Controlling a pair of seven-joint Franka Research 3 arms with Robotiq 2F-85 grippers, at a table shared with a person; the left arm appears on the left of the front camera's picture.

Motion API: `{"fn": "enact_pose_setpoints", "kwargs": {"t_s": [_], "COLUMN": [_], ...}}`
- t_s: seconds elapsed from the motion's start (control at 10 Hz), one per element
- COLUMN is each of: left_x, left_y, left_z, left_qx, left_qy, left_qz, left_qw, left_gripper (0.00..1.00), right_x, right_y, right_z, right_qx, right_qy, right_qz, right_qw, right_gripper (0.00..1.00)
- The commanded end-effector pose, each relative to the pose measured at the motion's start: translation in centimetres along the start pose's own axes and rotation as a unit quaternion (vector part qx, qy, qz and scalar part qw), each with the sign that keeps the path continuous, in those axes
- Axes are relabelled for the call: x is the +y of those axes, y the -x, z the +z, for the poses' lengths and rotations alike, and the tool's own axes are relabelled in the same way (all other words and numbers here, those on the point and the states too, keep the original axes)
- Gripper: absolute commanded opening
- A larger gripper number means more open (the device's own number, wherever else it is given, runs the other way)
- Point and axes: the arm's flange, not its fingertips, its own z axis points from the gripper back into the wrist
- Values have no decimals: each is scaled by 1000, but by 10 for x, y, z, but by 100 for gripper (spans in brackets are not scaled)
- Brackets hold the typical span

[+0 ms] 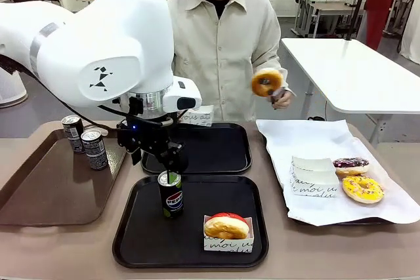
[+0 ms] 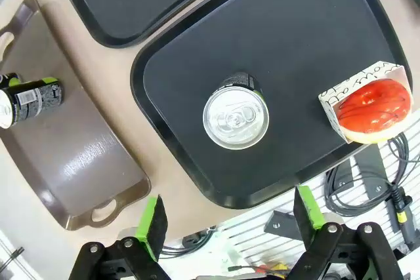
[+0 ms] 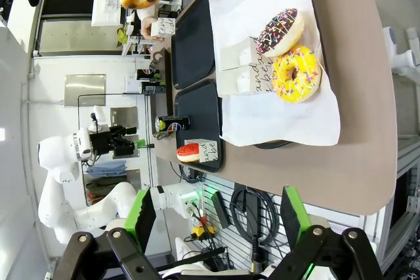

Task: Set up donuts and drinks on trays.
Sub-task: Pick up one Pepsi coke and place it on the Flat Tray, then pick up one Pepsi coke from the Handle tray and place it on the Flat Tray without a Pepsi coke.

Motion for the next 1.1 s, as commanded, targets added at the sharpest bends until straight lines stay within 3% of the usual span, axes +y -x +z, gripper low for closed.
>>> {"fn": "enact_pose_setpoints", "kwargs": {"t_s": [0.0, 0.5, 0.7, 0.9, 1.0], "left_x": [-2, -1, 99, 169, 206], "left_y": [0, 0, -9, 0, -24], "left_z": [0, -1, 14, 13, 18], "left_qx": [-2, 0, 0, -36, -27], "left_qy": [-6, -1, 0, 15, 6], "left_qz": [-8, -3, 89, 208, 240], "left_qw": [1000, 1000, 996, 977, 970], "left_gripper": [100, 100, 100, 100, 100], "right_x": [-1, -1, -1, -1, -1], "right_y": [0, 0, 0, 0, 0], "right_z": [1, 1, 1, 1, 1], "right_qx": [-4, -4, -4, -4, -4], "right_qy": [-11, -11, -11, -11, -11], "right_qz": [3, 3, 3, 3, 3], "right_qw": [1000, 1000, 1000, 1000, 1000], "right_gripper": [100, 100, 100, 100, 100]}}
